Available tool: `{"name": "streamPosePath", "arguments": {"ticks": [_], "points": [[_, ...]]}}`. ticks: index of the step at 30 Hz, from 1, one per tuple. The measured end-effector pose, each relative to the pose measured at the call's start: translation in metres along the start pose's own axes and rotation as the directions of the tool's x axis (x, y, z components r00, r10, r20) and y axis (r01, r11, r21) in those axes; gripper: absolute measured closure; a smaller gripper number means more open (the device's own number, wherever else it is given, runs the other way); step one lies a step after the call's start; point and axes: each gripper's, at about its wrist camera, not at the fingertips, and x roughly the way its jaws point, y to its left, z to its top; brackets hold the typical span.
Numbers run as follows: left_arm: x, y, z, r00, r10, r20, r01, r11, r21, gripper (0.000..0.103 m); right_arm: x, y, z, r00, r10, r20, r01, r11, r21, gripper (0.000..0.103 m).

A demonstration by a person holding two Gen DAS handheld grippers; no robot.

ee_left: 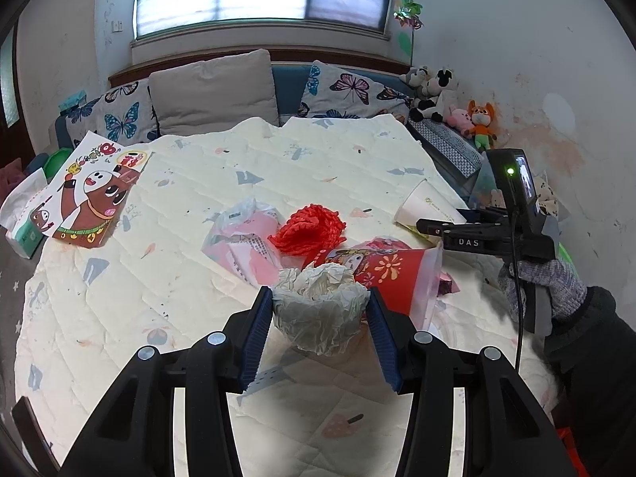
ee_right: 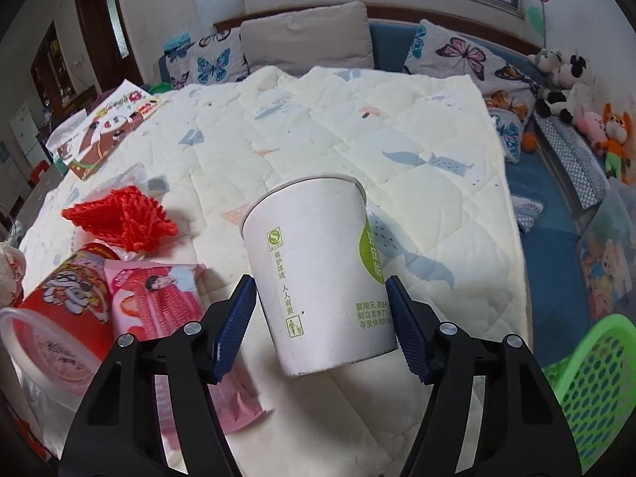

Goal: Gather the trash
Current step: 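Carry both items over the green basket and open the right tool to drop the cup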

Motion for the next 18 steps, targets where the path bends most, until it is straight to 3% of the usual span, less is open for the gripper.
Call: {"name": "streamPosePath", "arguments": {"ticks": [11,18], "points": [[-0.011,-0.041,0.010,0.997,-0.074,0.026,0.072,0.995,0.062,0.056,-0.077,-0.025,-0.042,0.997,-0.059,0.059,0.053,0.994,0.091,0.037],[-0.003,-0.100,0.020,0.990,-0.140,0.015,0.137,0.981,0.139,0.056,-0.120,-0.065,-0.086,0.987,-0.152,0.059,0.140,0.974,0.180,0.036]]}}
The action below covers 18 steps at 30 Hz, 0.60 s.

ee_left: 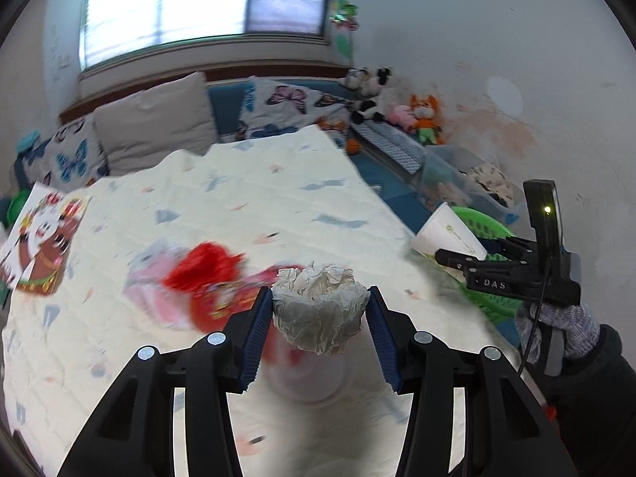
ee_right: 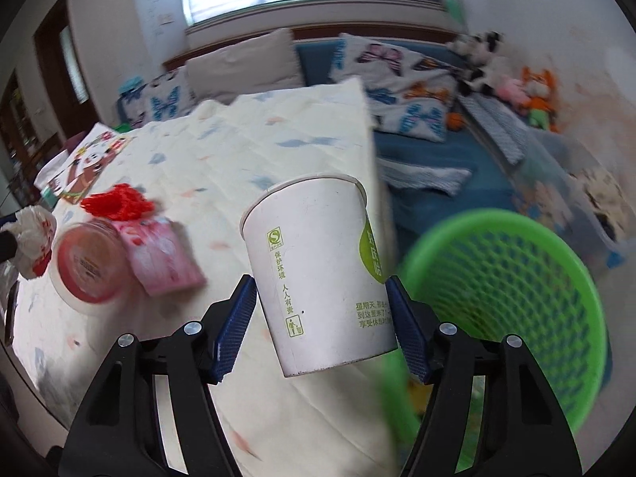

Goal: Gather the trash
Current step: 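Carry both items over the green basket and open the right tool to drop the cup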

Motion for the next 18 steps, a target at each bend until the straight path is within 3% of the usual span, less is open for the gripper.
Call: {"name": "streamPosePath", "arguments": {"ticks": [9,18], "points": [[0.023,-0.067,0.016,0.997,-0.072,-0.016,0.073,0.993,0.089,0.056,-0.032,-0.068,-0.036,0.996,-0.094,0.000,0.093,0.990,0.105,0.036],[0.059,-0.134,0.032,0.986,-0.156,-0.061,0.165,0.969,0.185,0.056,-0.039,-0.113,-0.068,0.988,-0.148,-0.037,0.152,0.968,0.197,0.036]]}}
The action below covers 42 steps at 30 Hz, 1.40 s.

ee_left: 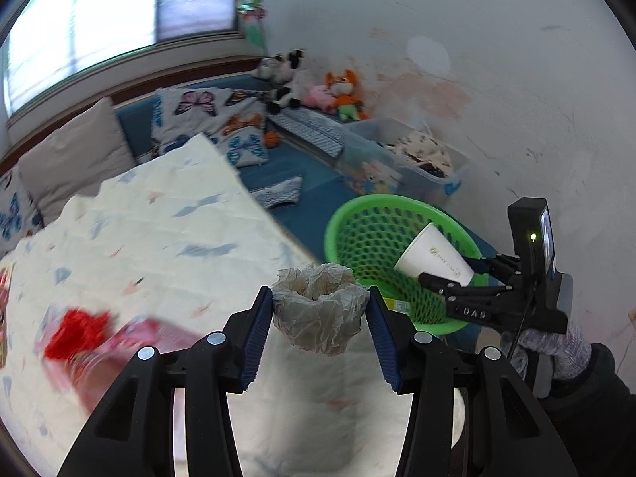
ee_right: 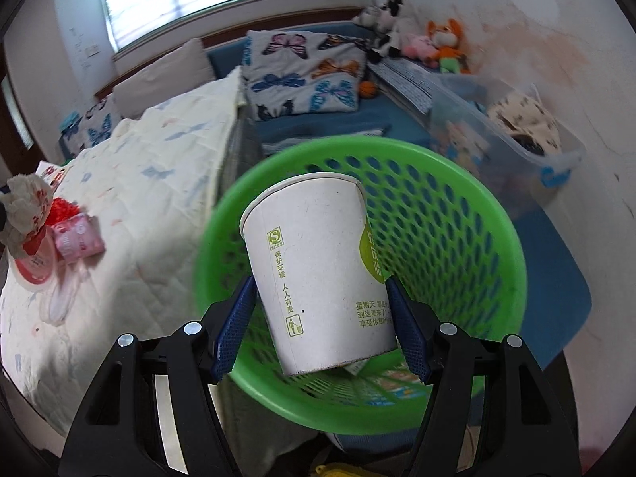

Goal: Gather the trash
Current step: 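Carry both items over the green basket and open the right tool to drop the cup, then open the left tool to drop the crumpled tissue into the basket, then move the left tool to the red cartoon plastic cup and grasp it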

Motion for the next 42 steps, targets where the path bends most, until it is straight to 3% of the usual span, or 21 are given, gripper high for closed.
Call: {"name": "streamPosePath", "arguments": {"ticks": [13,25,29,35,42], "points": [[0.067,-0.053,0.031,0.995,-0.070,-0.068,0.074,0.996,0.054,0.056,-0.006,-0.031,-0.014,0.999,-0.032,0.000,0.032,0.998,0.060,0.036],[0.115,-0.066,0.033,0.988,-0.069,-0.137,0.076,0.996,0.044,0.051,-0.026,-0.036,-0.025,0.999,-0.040,0.029,0.038,0.998,0.055,0.031],[0.124,-0.068,0.032,0.986,-0.066,-0.151,0.072,0.997,0.037,0.050,-0.029,-0.036,-0.027,0.999,-0.036,0.028,0.034,0.998,0.053,0.030],[0.126,-0.068,0.030,0.986,-0.078,-0.148,0.082,0.997,0.017,0.038,-0.032,-0.031,-0.030,0.999,-0.027,0.035,0.026,0.998,0.049,0.029],[0.108,-0.060,0.025,0.989,-0.083,-0.120,0.084,0.996,0.006,0.036,-0.036,-0.021,-0.034,0.999,-0.022,0.036,0.021,0.999,0.035,0.028]]}}
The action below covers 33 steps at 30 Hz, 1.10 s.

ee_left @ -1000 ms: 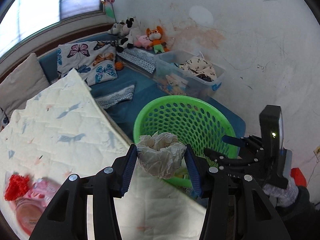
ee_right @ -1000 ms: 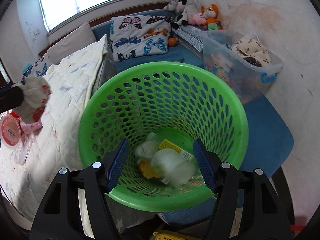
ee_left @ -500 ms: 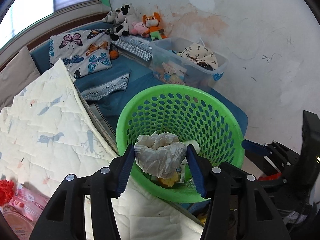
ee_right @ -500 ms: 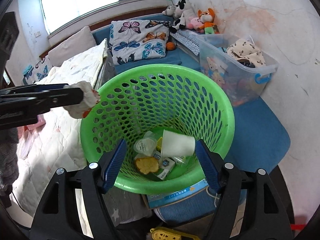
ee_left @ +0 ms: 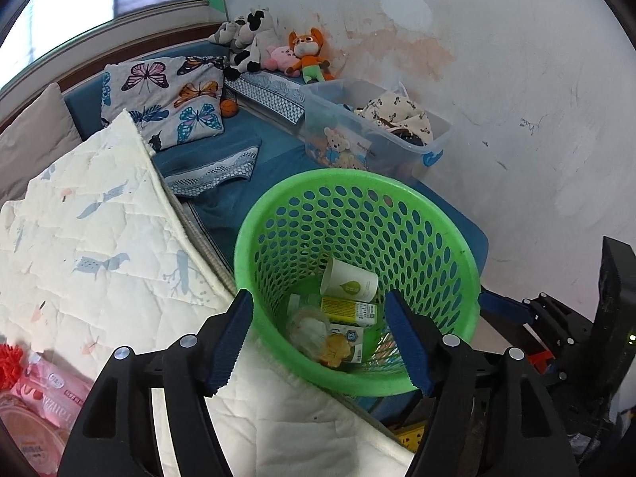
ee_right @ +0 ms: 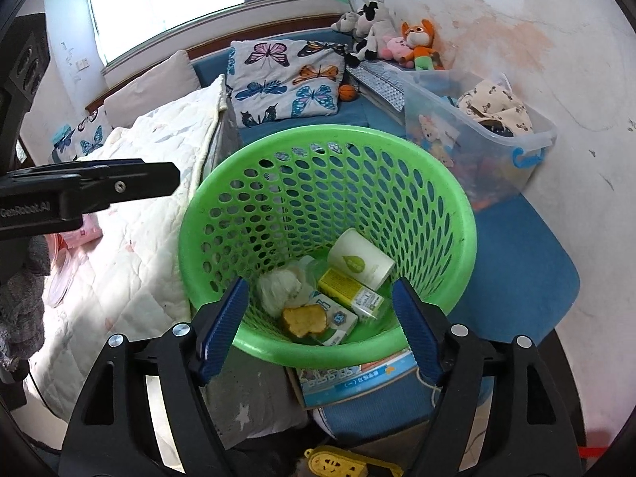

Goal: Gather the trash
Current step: 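Move the left tool to the red cartoon plastic cup and grasp it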

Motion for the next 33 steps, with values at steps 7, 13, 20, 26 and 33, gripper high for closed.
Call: {"name": "streamPosePath", "arguments": {"ticks": [7,13,20,26,33], "points": [[-0.036,0.016,-0.016,0.999,0.034,0.029,-0.034,0.999,-0.022,0.036,-0.008,0.016,0.000,1.000,0.019,0.015,-0.018,1.000,-0.019,0.027],[-0.076,0.046,-0.034,0.995,0.090,0.041,-0.086,0.992,-0.092,0.034,-0.013,0.036,0.003,0.998,0.049,0.028,-0.047,0.998,-0.048,0.026],[-0.126,0.103,-0.061,0.983,0.178,0.042,-0.165,0.961,-0.224,0.033,-0.013,0.065,0.006,0.995,0.097,0.035,-0.094,0.992,-0.090,0.025],[-0.162,0.156,-0.084,0.965,0.261,0.032,-0.233,0.904,-0.359,0.026,-0.007,0.087,0.010,0.991,0.130,0.027,-0.126,0.984,-0.129,0.025],[-0.178,0.221,-0.117,0.958,0.286,-0.032,-0.254,0.790,-0.558,0.023,0.003,0.109,0.012,0.987,0.158,0.014,-0.154,0.976,-0.156,0.025]]}}
